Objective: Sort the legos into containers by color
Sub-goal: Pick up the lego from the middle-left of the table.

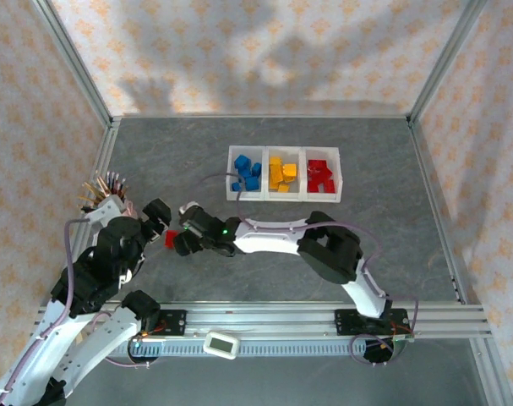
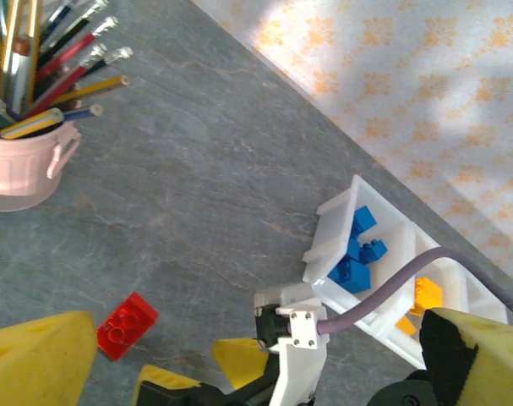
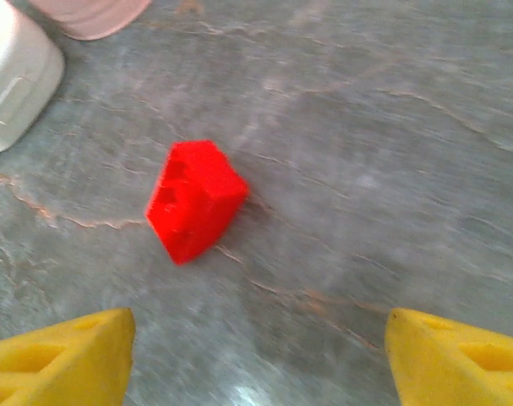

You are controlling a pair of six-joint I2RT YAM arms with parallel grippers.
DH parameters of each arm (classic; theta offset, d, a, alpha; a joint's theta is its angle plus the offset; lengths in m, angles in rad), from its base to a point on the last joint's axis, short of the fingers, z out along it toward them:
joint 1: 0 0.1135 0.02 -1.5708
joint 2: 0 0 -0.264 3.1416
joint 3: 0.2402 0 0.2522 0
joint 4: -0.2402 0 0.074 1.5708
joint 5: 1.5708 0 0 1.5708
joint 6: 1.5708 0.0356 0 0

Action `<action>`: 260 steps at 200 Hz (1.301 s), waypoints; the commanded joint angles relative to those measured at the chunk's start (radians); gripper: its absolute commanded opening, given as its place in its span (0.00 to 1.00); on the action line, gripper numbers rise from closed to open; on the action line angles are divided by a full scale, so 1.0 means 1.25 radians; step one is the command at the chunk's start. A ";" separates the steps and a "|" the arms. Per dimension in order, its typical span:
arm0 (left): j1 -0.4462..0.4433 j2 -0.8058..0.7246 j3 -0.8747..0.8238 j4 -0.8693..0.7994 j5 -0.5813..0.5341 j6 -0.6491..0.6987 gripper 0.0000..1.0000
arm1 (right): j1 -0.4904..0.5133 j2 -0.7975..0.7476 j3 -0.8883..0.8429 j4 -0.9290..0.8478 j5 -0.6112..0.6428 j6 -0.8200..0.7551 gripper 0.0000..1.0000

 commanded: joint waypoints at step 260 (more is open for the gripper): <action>0.007 -0.001 0.019 -0.011 -0.036 0.006 0.99 | -0.016 0.115 0.233 -0.084 0.003 -0.079 0.26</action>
